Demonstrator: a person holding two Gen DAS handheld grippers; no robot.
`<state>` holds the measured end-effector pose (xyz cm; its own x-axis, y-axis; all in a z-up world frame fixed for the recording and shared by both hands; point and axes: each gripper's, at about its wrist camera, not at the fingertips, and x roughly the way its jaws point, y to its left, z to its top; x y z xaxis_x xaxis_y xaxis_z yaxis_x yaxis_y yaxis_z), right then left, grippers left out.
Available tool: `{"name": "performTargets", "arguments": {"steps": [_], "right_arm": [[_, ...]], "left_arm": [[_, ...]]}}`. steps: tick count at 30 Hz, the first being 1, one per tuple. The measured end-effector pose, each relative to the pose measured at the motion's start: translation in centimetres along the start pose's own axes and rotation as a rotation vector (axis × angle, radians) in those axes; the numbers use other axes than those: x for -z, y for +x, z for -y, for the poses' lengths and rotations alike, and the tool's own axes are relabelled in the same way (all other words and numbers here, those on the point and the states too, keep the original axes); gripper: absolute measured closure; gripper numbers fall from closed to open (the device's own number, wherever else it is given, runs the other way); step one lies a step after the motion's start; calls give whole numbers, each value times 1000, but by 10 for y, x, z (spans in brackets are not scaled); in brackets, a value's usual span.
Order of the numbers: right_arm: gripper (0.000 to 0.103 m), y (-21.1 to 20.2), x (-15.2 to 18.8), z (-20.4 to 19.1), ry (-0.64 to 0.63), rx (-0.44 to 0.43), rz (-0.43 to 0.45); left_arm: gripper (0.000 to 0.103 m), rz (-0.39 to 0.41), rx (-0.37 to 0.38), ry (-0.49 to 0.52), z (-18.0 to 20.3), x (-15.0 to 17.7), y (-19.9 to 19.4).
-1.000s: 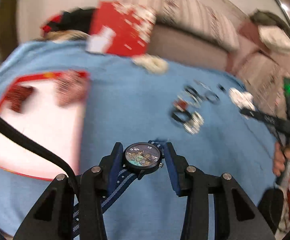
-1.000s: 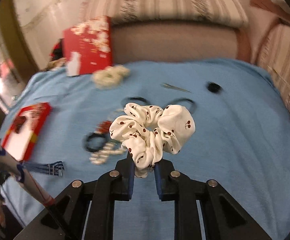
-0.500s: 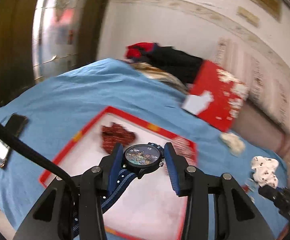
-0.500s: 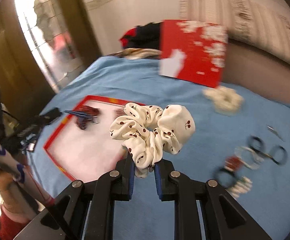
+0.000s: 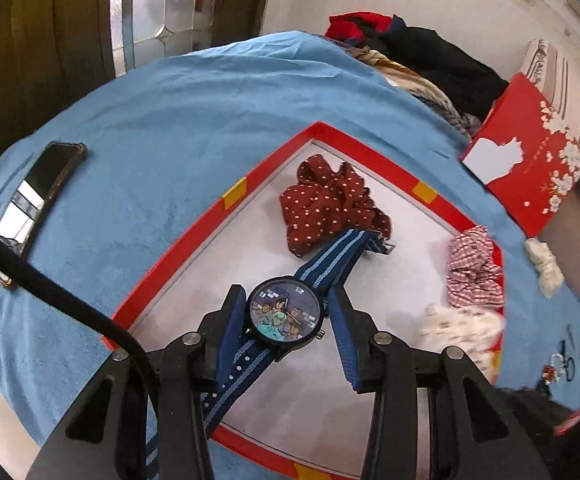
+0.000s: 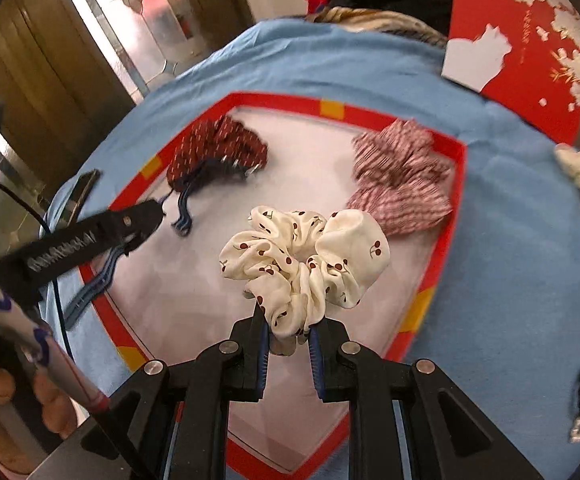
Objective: Organize jewelry
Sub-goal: 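Carry the watch and white scrunchie into the tray and open both tools, then withdraw both tools from the tray toward the bracelets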
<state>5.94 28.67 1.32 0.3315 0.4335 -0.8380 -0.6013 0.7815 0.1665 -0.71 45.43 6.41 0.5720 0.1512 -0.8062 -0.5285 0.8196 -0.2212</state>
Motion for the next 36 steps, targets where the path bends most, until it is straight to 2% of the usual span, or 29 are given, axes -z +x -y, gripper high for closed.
{"name": "performTargets", "arguments": {"steps": [3,6,7,9,12,16,19,23,31,36], "right_arm": [[83,6,6,-2,-14,-4,-14],[73,6,9,-4,-7,-3,-10],[63,5,8,-4,1,-5,-11],[55,-3,9,-3,18,-17,-1],[50,-24,11,-2,6,-20,27],[45,-61,22,9,-25,37,76],[45,-87,43,29,9,76,94],[45,-120,86,78,113,154,96],[45,-175,182,190,393,355,66],[45,-194,211,223,487,398,82]], "left_arm": [[61,19,42,-12,0,0,-7],[57,33,157,-53,-5,0,-17],[56,41,192,-75,-8,-1,-19],[55,65,231,-114,-13,-1,-24],[54,97,231,-150,-18,-4,-30],[54,103,229,-171,-14,-4,-32],[54,101,234,-135,1,0,-33],[53,97,264,-50,30,12,-40],[51,46,339,197,128,61,-45],[51,-37,373,327,188,99,-34]]}}
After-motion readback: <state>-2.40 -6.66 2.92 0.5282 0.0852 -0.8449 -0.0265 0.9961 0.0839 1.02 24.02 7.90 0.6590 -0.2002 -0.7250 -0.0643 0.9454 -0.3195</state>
